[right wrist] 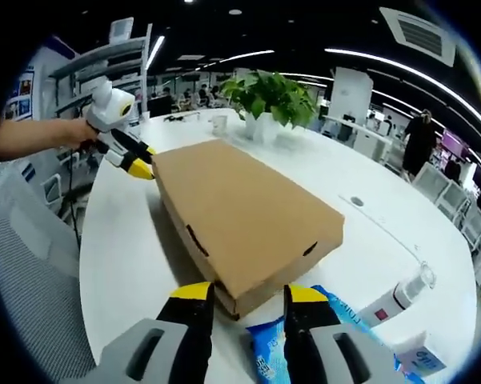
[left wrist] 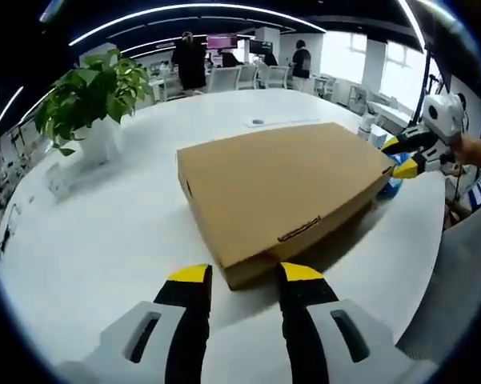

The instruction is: Operate the shoe box by opening the lid, removing the specified soft item, and placing it in the target area until the item is outside and the box remains undamaged.

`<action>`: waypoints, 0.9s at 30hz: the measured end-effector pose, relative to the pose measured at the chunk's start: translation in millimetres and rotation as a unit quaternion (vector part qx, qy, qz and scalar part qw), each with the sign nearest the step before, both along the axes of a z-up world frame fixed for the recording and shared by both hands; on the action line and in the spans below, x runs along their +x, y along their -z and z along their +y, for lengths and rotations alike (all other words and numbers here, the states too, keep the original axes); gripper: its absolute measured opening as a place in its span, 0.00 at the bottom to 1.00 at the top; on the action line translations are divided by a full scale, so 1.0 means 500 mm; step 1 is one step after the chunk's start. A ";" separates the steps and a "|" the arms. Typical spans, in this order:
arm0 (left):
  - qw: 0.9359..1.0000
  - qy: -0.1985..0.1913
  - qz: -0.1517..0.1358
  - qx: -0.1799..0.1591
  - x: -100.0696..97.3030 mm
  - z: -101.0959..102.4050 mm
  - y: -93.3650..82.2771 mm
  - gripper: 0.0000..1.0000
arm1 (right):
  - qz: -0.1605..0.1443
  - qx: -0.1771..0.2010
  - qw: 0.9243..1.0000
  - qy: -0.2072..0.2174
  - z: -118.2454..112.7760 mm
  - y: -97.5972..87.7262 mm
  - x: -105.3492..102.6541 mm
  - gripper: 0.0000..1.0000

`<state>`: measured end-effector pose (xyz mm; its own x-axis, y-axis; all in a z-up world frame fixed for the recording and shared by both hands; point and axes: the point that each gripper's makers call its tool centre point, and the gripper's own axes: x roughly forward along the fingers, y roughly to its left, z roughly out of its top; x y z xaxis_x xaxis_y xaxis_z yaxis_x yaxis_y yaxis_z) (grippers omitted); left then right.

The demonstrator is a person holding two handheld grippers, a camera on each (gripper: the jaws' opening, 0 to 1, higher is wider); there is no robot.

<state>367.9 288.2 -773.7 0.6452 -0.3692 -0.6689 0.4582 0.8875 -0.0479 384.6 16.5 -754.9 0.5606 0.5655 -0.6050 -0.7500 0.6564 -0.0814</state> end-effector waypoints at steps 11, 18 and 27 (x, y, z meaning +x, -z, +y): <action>0.996 -0.032 -0.048 -0.062 -0.053 -0.011 -0.082 0.53 | -0.003 0.021 0.997 0.069 -0.093 -0.034 -0.048 0.50; 0.995 -0.021 -0.075 -0.056 -0.097 -0.023 -0.131 0.65 | -0.020 0.025 0.991 0.131 -0.176 -0.058 -0.093 0.65; 0.995 0.004 -0.085 -0.053 -0.146 -0.054 -0.152 0.82 | -0.024 0.030 0.985 0.168 -0.245 -0.075 -0.161 0.77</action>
